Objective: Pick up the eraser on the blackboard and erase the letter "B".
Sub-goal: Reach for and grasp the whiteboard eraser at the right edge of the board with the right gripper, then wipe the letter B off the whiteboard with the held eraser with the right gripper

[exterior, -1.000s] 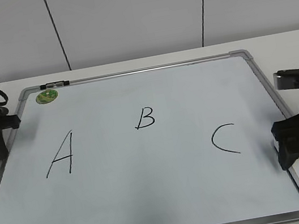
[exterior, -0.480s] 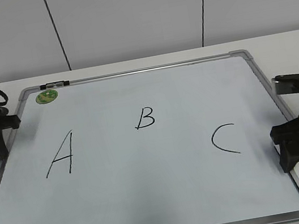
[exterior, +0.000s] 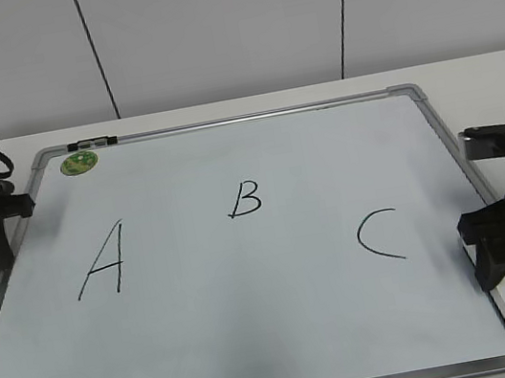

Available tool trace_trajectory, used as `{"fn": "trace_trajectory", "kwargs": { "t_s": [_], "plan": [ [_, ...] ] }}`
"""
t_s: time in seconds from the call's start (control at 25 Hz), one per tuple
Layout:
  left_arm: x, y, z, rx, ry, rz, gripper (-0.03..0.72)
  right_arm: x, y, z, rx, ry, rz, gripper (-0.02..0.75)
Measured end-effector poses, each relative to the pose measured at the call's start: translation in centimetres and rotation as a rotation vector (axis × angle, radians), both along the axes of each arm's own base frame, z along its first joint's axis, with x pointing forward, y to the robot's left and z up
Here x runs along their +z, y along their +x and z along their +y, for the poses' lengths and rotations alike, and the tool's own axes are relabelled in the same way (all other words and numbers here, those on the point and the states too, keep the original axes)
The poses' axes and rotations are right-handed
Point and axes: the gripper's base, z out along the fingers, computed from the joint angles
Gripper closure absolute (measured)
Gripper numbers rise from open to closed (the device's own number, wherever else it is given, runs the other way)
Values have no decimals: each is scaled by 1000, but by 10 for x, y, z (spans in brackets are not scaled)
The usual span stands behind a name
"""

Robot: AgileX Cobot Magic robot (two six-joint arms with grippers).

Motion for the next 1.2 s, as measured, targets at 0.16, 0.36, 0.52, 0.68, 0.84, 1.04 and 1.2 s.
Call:
{"fn": "trace_trajectory", "kwargs": {
  "t_s": [0.16, 0.36, 0.52, 0.68, 0.84, 1.04, 1.2],
  "plan": [
    [0, 0, 1, 2, 0, 0, 662, 0, 0, 0, 0, 0, 0, 213],
    [0, 0, 1, 3, -2, 0, 661, 5, 4, 3, -18, 28, 18, 214],
    [0, 0, 0, 4, -4, 0, 661, 26, 16, 7, 9, 50, 40, 214],
    [0, 0, 0, 4, -4, 0, 661, 54, 35, 16, 41, 64, -3, 214],
    [0, 0, 0, 5, -6, 0, 661, 66, 54, 44, 131, 63, 11, 214],
    [0, 0, 1, 9, -9, 0, 661, 62, 86, 77, 215, 63, 20, 214],
    [0, 0, 1, 13, -13, 0, 661, 52, 115, 91, 231, 67, -8, 215]
  ]
}}
